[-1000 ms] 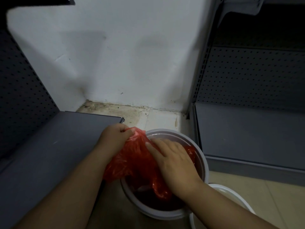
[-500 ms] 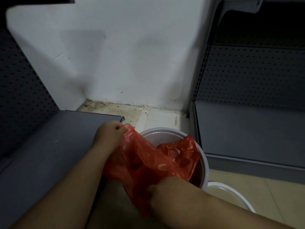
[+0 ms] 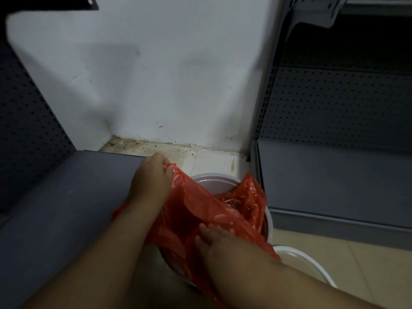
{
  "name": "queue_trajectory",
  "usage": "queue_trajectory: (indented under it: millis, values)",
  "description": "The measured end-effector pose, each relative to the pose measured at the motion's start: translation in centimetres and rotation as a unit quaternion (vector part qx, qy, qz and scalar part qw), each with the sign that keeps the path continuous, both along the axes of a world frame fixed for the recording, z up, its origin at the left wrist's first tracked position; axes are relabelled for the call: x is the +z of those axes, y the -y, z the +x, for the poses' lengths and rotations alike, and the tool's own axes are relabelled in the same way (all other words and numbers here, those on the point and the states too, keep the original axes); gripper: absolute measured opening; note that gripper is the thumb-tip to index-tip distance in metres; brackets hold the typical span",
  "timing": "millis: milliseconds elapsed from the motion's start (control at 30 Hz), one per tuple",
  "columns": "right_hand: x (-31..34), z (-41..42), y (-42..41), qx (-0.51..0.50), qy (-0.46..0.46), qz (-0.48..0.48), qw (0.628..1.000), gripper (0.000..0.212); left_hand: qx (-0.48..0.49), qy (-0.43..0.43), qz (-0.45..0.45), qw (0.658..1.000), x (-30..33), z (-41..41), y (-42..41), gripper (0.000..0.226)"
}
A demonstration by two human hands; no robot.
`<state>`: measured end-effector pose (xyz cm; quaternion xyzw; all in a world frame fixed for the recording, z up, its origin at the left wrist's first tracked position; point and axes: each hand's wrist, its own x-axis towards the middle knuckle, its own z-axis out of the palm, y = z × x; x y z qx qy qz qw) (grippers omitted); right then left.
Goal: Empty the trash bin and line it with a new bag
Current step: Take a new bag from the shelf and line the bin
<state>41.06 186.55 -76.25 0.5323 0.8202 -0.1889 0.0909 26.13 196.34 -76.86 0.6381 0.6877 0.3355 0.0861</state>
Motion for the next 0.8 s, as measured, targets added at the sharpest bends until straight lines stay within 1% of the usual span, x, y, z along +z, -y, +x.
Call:
queue_trajectory:
  millis: [33,67,100,133,200,233,333,433,533,600,633,733,800]
  values:
    - [0.0,-0.2,1.9,0.032,0.043,-0.019,0.998,0.065,-0.001,-0.004,0.008,1.0,0.1,0.1,0.1,0.01]
    - [-0.2,-0.4,2.1,0.008,0.116,-0.043,0.992,0.068,-0.003,-0.01,0.015,1.0,0.2,0.2,0.3,0.009]
    - [-0.1,0.5,1.3,-0.021,0.107,-0.025,0.994,0.069,-0.004,-0.017,0.021,1.0,0.3,0.2,0.4,0.009]
    - [0.0,0.5,1.3,-0.016,0.111,-0.031,0.993,0.07,-0.007,-0.023,0.025,0.999,0.5,0.2,0.6,0.009]
    - [-0.3,0.0,2.1,-0.042,0.151,-0.012,0.988,0.069,-0.014,-0.033,0.034,0.999,0.7,0.2,0.8,0.009]
    - [-0.3,0.5,1.5,-0.062,0.149,0.004,0.987,0.069,-0.015,-0.036,0.035,0.999,0.8,0.2,0.8,0.009]
    - [-0.1,1.2,0.7,-0.073,0.143,0.032,0.987,0.072,-0.014,-0.041,0.035,0.998,0.9,0.1,0.9,0.007]
    - [-1.1,1.9,-0.3,-0.087,0.127,0.07,0.986,0.071,-0.019,-0.05,0.013,0.998,0.7,-0.1,1.1,0.009]
    - [-1.5,2.9,-1.7,-0.109,0.128,0.084,0.982,0.067,-0.026,-0.1,0.011,0.995,0.3,-0.2,1.3,0.018]
    - [-1.7,3.5,-2.7,-0.126,0.139,0.082,0.979,0.065,-0.066,-0.154,0.062,0.984,0.2,-0.1,1.6,0.019]
    - [-1.9,3.9,-3.2,-0.133,0.142,0.084,0.977,0.064,-0.108,-0.168,0.085,0.976,0.1,0.2,1.7,0.018]
    - [-2.2,4.7,-4.4,-0.151,0.141,0.08,0.975,0.062,-0.26,-0.208,0.092,0.938,0.0,1.1,2.4,0.029]
    - [-2.4,5.0,-4.9,-0.153,0.136,0.079,0.975,0.062,-0.305,-0.267,0.09,0.91,-0.2,1.8,2.7,0.03]
